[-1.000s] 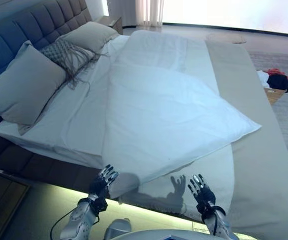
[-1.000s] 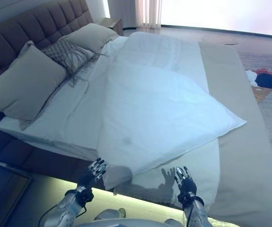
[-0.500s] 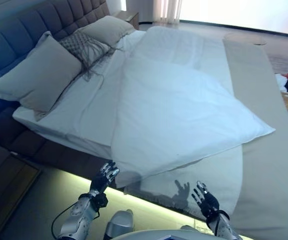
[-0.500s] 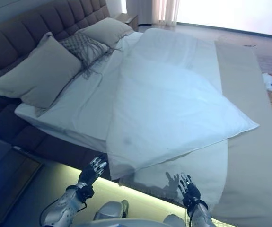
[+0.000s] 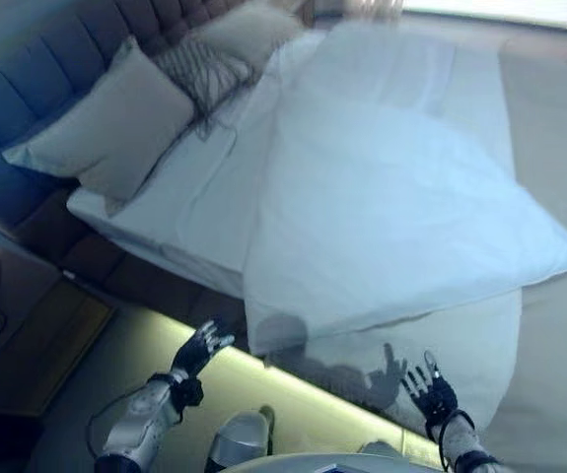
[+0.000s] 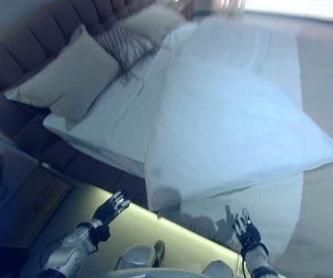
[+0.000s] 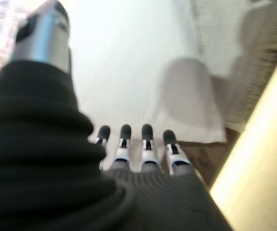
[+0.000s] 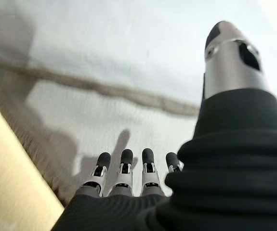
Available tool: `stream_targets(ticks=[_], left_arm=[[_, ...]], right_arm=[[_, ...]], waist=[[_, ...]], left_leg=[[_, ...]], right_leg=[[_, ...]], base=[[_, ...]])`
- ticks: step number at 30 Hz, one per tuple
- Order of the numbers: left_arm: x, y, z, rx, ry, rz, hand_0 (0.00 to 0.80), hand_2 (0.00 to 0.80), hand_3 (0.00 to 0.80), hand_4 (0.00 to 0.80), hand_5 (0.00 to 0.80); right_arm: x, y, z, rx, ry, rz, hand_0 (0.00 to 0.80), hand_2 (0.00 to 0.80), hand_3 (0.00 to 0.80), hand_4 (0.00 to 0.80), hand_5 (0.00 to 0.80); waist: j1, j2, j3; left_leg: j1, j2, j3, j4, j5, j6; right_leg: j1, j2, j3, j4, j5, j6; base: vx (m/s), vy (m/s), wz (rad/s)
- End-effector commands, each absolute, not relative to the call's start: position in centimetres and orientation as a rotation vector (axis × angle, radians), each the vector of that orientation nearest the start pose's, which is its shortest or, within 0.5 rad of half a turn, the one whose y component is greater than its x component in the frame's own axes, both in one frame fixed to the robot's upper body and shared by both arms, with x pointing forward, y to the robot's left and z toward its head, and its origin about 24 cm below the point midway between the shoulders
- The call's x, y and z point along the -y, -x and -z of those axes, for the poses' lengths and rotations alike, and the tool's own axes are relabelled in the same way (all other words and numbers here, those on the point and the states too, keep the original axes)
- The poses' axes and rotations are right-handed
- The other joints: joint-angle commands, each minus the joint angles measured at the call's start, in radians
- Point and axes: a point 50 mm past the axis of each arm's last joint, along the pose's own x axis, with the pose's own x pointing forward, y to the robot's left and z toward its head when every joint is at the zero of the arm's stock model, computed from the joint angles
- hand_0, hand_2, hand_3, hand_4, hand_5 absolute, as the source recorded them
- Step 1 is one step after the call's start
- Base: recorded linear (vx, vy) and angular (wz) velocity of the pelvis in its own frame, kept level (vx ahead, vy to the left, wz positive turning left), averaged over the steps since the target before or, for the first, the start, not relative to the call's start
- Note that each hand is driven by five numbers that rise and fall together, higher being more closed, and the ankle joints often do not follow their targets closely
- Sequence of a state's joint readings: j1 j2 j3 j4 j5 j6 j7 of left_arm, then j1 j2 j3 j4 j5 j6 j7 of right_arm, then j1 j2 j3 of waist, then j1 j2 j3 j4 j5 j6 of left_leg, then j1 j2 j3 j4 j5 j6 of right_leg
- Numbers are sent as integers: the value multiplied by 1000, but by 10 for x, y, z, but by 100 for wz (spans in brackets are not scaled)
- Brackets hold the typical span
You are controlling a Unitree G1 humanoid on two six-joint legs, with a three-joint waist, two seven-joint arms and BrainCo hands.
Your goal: Make the bed neatly
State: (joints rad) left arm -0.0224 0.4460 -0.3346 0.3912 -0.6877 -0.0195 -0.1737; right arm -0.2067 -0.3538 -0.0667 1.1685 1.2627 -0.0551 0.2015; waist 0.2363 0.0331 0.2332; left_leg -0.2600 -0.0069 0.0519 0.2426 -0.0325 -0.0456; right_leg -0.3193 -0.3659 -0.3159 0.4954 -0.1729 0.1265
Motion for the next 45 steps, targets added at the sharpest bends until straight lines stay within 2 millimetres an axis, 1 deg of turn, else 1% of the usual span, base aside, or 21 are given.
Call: stream_targets(ticks=[1, 4, 6, 8, 9, 12, 15, 17, 19, 21, 23, 24, 27, 31, 34, 38, 42, 45], left_arm=[[-187, -256, 1, -249, 256, 261, 0, 0, 0, 0, 0], [-180, -256, 1, -255, 267, 268, 0, 0, 0, 0, 0], [-179, -254, 1, -259, 281, 270, 0, 0, 0, 0, 0], [-178, -250, 3, -264, 295, 277, 0, 0, 0, 0, 0], [-178, -248, 3, -265, 300, 281, 0, 0, 0, 0, 0], [-175, -247, -1, -239, 319, 313, 0, 0, 0, 0, 0], [-177, -248, -3, -228, 332, 313, 0, 0, 0, 0, 0], [-178, -248, -3, -241, 333, 300, 0, 0, 0, 0, 0], [-177, -246, -1, -252, 333, 296, 0, 0, 0, 0, 0], [-175, -246, -1, -250, 334, 297, 0, 0, 0, 0, 0], [-175, -246, -1, -245, 336, 295, 0, 0, 0, 0, 0], [-175, -246, 0, -239, 339, 288, 0, 0, 0, 0, 0], [-178, -247, 1, -231, 340, 277, 0, 0, 0, 0, 0], [-179, -246, 3, -241, 339, 272, 0, 0, 0, 0, 0], [-178, -243, 6, -253, 334, 277, 0, 0, 0, 0, 0], [-176, -241, 9, -270, 334, 273, 0, 0, 0, 0, 0], [-176, -239, 10, -260, 339, 276, 0, 0, 0, 0, 0], [-179, -240, 9, -252, 330, 273, 0, 0, 0, 0, 0]], right_arm=[[311, -243, 58, -258, -1029, 604, 0, 0, 0, 0, 0], [328, -256, 37, -178, -1055, 601, 0, 0, 0, 0, 0], [341, -260, 23, -126, -1052, 575, 0, 0, 0, 0, 0], [351, -264, 10, -82, -1047, 544, 0, 0, 0, 0, 0], [354, -266, 5, -70, -1042, 527, 0, 0, 0, 0, 0], [368, -272, -15, -6, -1026, 490, 0, 0, 0, 0, 0], [375, -278, -31, 35, -1031, 469, 0, 0, 0, 0, 0], [378, -280, -36, 27, -1022, 461, 0, 0, 0, 0, 0], [381, -280, -40, 21, -1011, 453, 0, 0, 0, 0, 0], [385, -279, -44, 36, -1010, 444, 0, 0, 0, 0, 0], [389, -278, -48, 54, -1014, 438, 0, 0, 0, 0, 0], [392, -279, -53, 75, -1019, 432, 0, 0, 0, 0, 0], [397, -279, -61, 97, -1022, 427, 0, 0, 0, 0, 0], [402, -275, -61, 83, -1027, 440, 0, 0, 0, 0, 0], [404, -269, -56, 63, -1014, 446, 0, 0, 0, 0, 0], [408, -264, -54, 66, -1009, 458, 0, 0, 0, 0, 0], [409, -266, -62, 99, -971, 415, 0, 0, 0, 0, 0], [411, -271, -73, 139, -971, 388, 0, 0, 0, 0, 0]], waist=[[41, -4, 105], [43, 20, 129], [45, 34, 132], [49, 49, 131], [53, 55, 125], [58, 67, 122], [58, 74, 119], [58, 76, 116], [56, 78, 112], [54, 82, 111], [53, 87, 113], [53, 91, 115], [51, 98, 116], [46, 98, 114], [41, 100, 113], [36, 106, 115], [29, 113, 121], [30, 111, 126]], left_leg=[[-93, 72, -3, 124, -71, 15], [-172, 73, -19, 175, -69, 8], [-221, 69, -25, 206, -70, 7], [-256, 65, -23, 227, -72, 6], [-255, 67, -29, 233, -96, 2], [-296, 65, -22, 262, -102, -2], [-355, 58, -17, 355, -141, 1], [-383, 52, -16, 405, -163, 7], [-393, 49, -16, 413, -165, 9], [-395, 47, -8, 412, -167, 7], [-398, 46, -9, 410, -167, 5], [-408, 42, -7, 419, -170, 3], [-442, 38, -3, 481, -196, 6], [-485, 38, 1, 579, -244, 12], [-506, 42, 4, 618, -263, 14], [-514, 46, 3, 614, -256, 9], [-519, 55, 7, 579, -235, -2], [-533, 60, 10, 588, -236, -6]], right_leg=[[-73, -49, -14, -197, 302, 73], [-176, -81, 2, -112, 292, 67], [-240, -99, 13, -62, 285, 66], [-282, -108, 19, -30, 279, 66], [-288, -104, 32, -10, 253, 85], [-335, -120, 40, 34, 242, 83], [-397, -135, 71, 130, 218, 74], [-427, -138, 89, 183, 199, 70], [-443, -136, 103, 195, 194, 72], [-441, -133, 104, 185, 196, 75], [-443, -133, 107, 180, 200, 77], [-450, -132, 110, 185, 201, 77], [-482, -136, 124, 246, 185, 72], [-527, -137, 152, 339, 144, 63], [-553, -134, 167, 381, 126, 60], [-569, -125, 182, 385, 125, 66], [-577, -112, 184, 353, 138, 75], [-584, -112, 183, 351, 144, 77]], base=[[-150, -36, 18], [-69, 8, 12], [-42, 50, 18], [27, 55, 22], [65, 50, 14], [9, 46, 7], [16, 47, 14], [74, 53, 15], [98, 17, 1], [61, -2, -2], [17, -1, 0], [0, 0, 0], [18, 12, 5], [83, 12, 15], [103, 9, 8], [124, 6, -2], [42, 4, 1], [25, -36, 13]])
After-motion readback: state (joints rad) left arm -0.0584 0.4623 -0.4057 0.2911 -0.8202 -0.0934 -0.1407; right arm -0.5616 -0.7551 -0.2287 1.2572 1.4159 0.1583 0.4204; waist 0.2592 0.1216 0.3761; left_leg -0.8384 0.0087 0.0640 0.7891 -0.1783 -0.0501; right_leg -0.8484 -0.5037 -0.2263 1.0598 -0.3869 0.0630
